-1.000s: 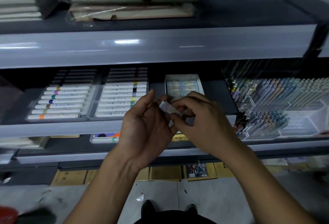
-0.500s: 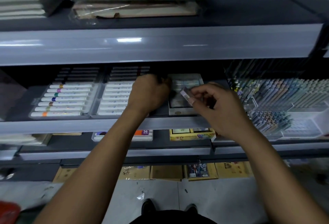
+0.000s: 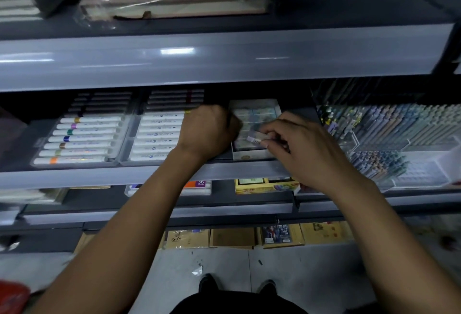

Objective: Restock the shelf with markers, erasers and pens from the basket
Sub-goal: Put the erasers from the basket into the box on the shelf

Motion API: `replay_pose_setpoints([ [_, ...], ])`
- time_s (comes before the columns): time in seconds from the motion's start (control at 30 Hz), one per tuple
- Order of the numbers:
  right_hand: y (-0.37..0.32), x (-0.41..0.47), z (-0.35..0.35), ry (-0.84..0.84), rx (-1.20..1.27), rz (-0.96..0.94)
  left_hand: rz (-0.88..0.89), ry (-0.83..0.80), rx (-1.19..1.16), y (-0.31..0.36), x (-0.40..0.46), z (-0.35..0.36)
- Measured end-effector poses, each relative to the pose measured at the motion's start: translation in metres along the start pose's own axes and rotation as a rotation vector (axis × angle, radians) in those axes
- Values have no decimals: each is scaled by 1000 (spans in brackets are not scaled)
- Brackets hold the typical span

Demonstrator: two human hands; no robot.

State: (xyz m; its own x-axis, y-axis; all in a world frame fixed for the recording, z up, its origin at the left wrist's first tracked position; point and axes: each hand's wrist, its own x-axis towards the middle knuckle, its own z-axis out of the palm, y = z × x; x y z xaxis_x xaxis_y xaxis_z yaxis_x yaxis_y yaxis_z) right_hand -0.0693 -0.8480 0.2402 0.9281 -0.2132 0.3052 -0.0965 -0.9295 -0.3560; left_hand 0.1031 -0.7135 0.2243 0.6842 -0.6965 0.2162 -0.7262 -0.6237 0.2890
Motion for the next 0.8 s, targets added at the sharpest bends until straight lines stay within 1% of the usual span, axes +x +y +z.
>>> replay_pose_setpoints([
  [0.1,-1,2,-5,-27,-61,-40,15,86,-17,-1,-6,2],
  [0.23,-3,3,-9,-96,-138,-102,29,143,-55,-1,-14,3],
  [0.4,-4,8,-11,-204,-207,-164,23,221,-38,1,-18,4],
  [0.67,-10,13,8,-320,-56,-132,72,275,-49,3,-21,3],
  [0.8,-15,6,12,-294,-14,-123,81,265,-67,2,-22,5],
])
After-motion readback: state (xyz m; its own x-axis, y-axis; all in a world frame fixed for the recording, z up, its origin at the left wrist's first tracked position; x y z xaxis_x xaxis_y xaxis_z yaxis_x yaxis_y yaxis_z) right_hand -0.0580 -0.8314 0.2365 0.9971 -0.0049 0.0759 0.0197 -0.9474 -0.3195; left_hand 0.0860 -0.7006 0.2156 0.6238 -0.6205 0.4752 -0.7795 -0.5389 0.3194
